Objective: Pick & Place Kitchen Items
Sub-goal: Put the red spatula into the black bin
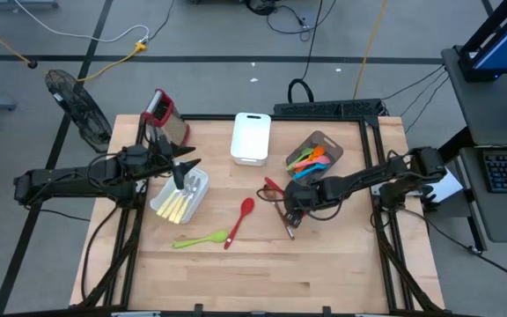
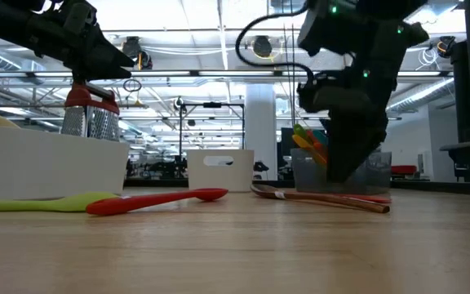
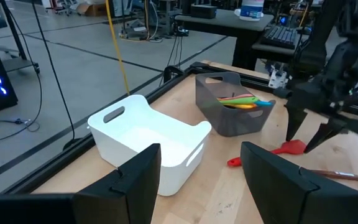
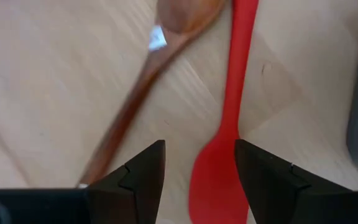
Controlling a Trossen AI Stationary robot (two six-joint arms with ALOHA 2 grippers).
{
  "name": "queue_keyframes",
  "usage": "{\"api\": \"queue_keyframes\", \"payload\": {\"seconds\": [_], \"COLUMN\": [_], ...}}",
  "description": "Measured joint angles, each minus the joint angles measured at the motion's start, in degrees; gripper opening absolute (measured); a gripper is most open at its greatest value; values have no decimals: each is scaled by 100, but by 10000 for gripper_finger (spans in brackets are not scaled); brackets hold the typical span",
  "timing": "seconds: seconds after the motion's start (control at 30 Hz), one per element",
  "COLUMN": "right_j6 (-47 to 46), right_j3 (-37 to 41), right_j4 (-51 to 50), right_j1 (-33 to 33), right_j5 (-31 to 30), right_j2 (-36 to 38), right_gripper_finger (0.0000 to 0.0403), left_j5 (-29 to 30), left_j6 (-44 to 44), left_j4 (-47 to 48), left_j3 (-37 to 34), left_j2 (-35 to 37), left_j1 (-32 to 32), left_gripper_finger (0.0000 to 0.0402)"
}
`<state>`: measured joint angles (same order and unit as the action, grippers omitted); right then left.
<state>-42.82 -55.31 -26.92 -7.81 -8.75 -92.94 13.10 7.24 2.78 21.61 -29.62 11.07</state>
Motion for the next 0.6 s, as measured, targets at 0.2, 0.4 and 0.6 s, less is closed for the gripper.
{"api": "queue_keyframes", "payload": {"seconds": [0.2,0.4,0.6], "right_j6": [-1,-3,-10], "right_j3": [4,4,68], "right_j4": [119,-18,-108], "right_j1": [44,132,144], "right_j5": [-246,-341,-293], "right_j2": [-364,-376,-376], "right_gripper_finger": [187,185,187], "left_j5": [0,0,0], "left_j6": [6,41,18], "left_j4": [-2,-4,-4], "left_j3": [0,0,0], "left_j2": [2,0,2], "left_j1": [0,0,0], "left_gripper_finger": [228,228,228]}}
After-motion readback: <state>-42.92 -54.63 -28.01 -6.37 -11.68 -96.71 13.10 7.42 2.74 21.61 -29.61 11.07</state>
